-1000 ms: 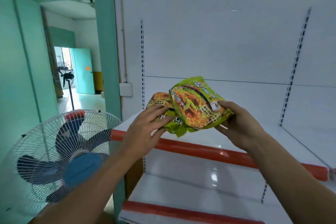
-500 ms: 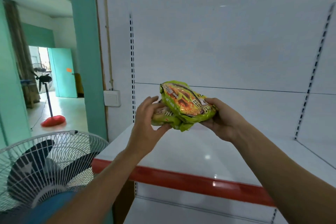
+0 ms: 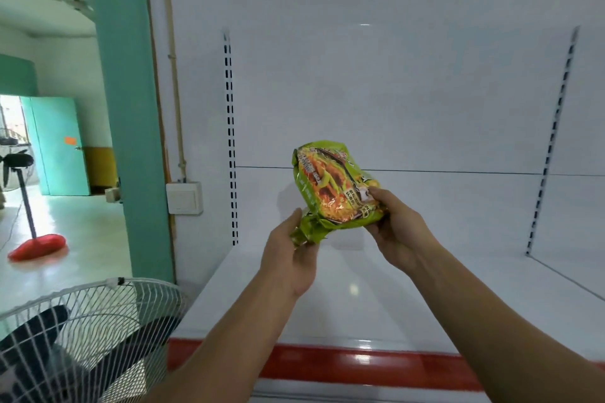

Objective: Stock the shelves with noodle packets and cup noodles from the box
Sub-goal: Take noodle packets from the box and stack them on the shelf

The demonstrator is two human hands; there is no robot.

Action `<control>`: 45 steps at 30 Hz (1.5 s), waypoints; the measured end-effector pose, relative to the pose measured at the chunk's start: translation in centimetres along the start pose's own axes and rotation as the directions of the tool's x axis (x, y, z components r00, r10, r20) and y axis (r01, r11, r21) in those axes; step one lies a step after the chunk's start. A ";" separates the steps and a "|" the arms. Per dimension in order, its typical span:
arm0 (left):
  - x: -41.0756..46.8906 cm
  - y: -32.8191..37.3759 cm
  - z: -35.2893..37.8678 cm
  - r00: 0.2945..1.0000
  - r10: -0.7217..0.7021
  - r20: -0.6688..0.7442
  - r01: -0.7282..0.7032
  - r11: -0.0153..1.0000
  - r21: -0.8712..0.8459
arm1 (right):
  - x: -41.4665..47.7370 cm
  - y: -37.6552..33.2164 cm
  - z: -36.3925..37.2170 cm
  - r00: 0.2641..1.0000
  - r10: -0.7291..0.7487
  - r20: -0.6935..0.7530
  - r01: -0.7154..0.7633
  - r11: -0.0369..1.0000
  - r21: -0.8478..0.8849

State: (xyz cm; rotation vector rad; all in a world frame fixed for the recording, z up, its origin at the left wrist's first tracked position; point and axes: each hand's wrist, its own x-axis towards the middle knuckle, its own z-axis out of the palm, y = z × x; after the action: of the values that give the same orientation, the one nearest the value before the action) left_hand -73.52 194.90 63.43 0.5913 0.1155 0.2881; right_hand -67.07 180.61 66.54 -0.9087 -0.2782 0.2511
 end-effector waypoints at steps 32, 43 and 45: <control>7.8 7.9 -0.2 0.929 0.130 0.346 -0.368 0.255 0.894 | 5.6 1.6 -1.1 0.944 0.110 0.311 0.049 0.885 -0.463; 8.7 6.2 -6.2 0.990 -0.086 0.110 -0.072 0.364 0.929 | 7.2 5.0 -2.0 0.992 0.048 0.113 -0.018 0.967 -0.252; 8.5 5.4 -6.5 0.988 -0.126 0.083 -0.038 0.323 0.946 | 7.5 5.5 -1.5 0.995 0.037 0.092 -0.014 0.972 -0.233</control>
State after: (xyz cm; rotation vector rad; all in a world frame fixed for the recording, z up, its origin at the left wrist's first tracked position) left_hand -67.91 205.22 60.90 1.8343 0.1601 0.0816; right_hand -60.06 185.25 62.24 -1.1343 -0.3910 0.2903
